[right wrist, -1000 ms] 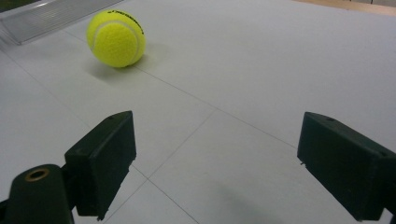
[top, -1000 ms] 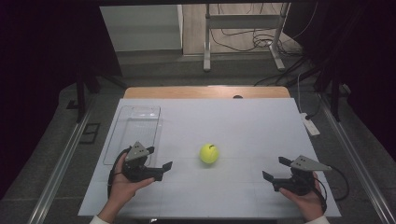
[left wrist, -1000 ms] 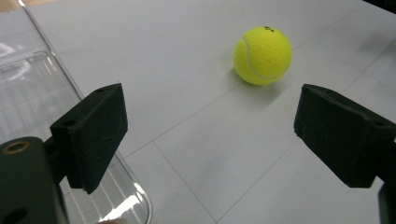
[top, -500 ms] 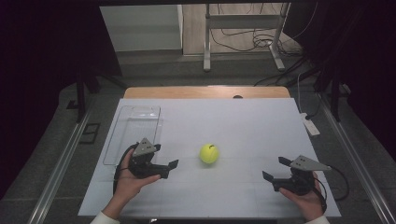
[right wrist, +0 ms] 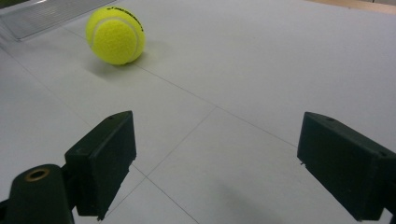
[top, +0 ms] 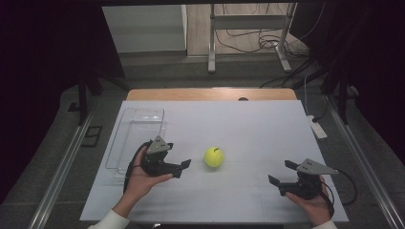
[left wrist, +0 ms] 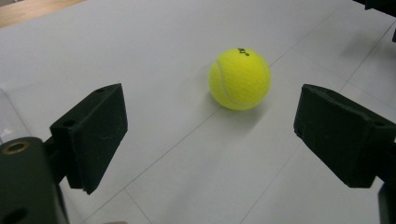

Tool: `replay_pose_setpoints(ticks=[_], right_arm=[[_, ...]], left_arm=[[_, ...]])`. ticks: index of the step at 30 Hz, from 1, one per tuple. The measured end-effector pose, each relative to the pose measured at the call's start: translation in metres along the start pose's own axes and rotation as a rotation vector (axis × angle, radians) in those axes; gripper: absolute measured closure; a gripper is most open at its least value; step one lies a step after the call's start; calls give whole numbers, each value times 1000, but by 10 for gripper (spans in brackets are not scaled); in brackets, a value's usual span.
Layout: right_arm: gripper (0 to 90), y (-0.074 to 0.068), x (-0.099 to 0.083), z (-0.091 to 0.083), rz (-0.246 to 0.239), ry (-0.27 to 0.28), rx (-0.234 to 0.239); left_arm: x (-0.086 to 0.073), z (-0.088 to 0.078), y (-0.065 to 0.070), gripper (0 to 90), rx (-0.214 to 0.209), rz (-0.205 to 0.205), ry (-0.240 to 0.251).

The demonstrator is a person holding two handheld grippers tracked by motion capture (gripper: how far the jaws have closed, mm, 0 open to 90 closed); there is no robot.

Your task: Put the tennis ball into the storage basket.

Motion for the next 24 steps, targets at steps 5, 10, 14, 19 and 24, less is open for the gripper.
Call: replay_pose_setpoints(ticks=[5, 10, 14, 19, 24], right_arm=[[121, 0, 0, 0, 2, 2, 2], [121, 0, 0, 0, 0, -1, 1], [121, 0, -1, 1, 1, -2, 2], [121, 1, -1, 1, -1, -2, 2], [121, 1, -1, 1, 0, -4, 4]], left_arm=[[5, 2, 2, 110, -9, -2, -2], [10, 5, 5, 109, -25, -1, -6], [16, 8, 9, 107, -40, 7, -3], [21, 12, 14, 106, -50, 21, -10], [23, 18, 16, 105, -52, 28, -27]])
Point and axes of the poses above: each handheld gripper's, and its own axes: z roughly forward along the jaws, x roughly out of its top, y roughly to its right, the point moved 3 cm from there along z, roughly forward along the jaws, and after that the axes turned 14 degrees about -z, right-handed, at the moved point
